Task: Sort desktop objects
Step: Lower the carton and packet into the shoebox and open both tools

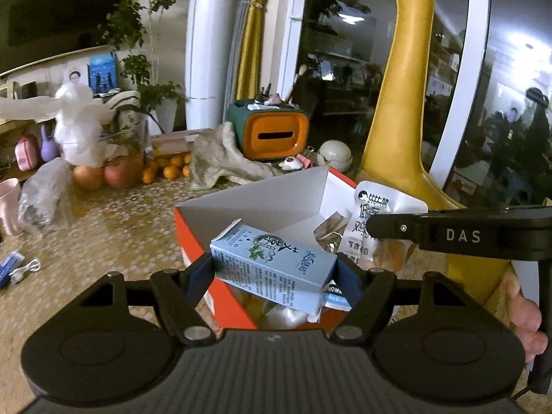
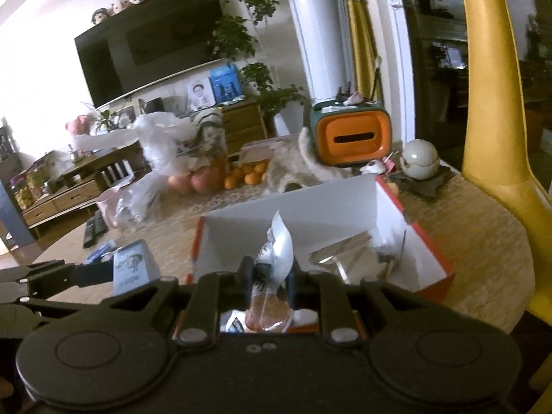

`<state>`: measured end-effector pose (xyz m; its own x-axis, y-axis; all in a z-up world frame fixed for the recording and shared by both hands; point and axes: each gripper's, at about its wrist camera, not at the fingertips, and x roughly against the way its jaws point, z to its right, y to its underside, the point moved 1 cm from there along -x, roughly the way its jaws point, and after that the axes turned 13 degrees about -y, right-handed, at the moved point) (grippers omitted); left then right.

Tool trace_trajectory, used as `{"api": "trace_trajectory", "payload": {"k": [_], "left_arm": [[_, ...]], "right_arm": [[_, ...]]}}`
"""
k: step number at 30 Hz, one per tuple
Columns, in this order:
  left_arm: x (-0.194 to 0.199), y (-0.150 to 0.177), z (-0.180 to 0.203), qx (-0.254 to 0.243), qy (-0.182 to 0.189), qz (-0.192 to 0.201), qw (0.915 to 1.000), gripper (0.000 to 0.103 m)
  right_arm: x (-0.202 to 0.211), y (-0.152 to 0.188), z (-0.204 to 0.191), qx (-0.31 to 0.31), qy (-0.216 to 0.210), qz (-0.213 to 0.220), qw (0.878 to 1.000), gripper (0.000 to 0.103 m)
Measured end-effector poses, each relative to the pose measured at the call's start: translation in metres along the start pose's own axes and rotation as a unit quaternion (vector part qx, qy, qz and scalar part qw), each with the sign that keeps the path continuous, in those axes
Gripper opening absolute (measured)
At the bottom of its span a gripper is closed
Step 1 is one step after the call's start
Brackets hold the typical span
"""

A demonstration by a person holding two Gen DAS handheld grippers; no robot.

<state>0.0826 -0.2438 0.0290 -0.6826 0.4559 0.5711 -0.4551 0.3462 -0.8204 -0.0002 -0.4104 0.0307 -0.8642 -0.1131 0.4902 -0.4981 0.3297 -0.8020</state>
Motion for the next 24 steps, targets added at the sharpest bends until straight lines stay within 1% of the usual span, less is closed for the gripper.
{"api": "trace_trajectory", "payload": {"k": [8, 12, 18, 24], "left_arm": [[-0.044, -0.011, 0.02, -0.037, 0.002, -0.012, 0.9992, 0.074], [-0.069, -0.013, 0.025, -0.042, 0.005, -0.026, 0.9988, 0.074], [-0.103, -0.007, 0.026, -0.05, 0.006, -0.055, 0.9972, 0.074], [-0.123, 0.004, 0.024, -0.058, -0.001, -0.077, 0.9953, 0.074]], "right_arm": [[-0.026, -0.004, 0.03, -0.012, 0.022, -0.002, 1.0, 0.018], [-0.042, -0.006, 0.043, -0.018, 0.027, -0.009, 0.999, 0.018], [-0.061, -0.003, 0.056, -0.023, 0.03, -0.018, 0.999, 0.018], [-0.079, 0.005, 0.067, -0.038, 0.031, -0.032, 0.998, 0.018]]}}
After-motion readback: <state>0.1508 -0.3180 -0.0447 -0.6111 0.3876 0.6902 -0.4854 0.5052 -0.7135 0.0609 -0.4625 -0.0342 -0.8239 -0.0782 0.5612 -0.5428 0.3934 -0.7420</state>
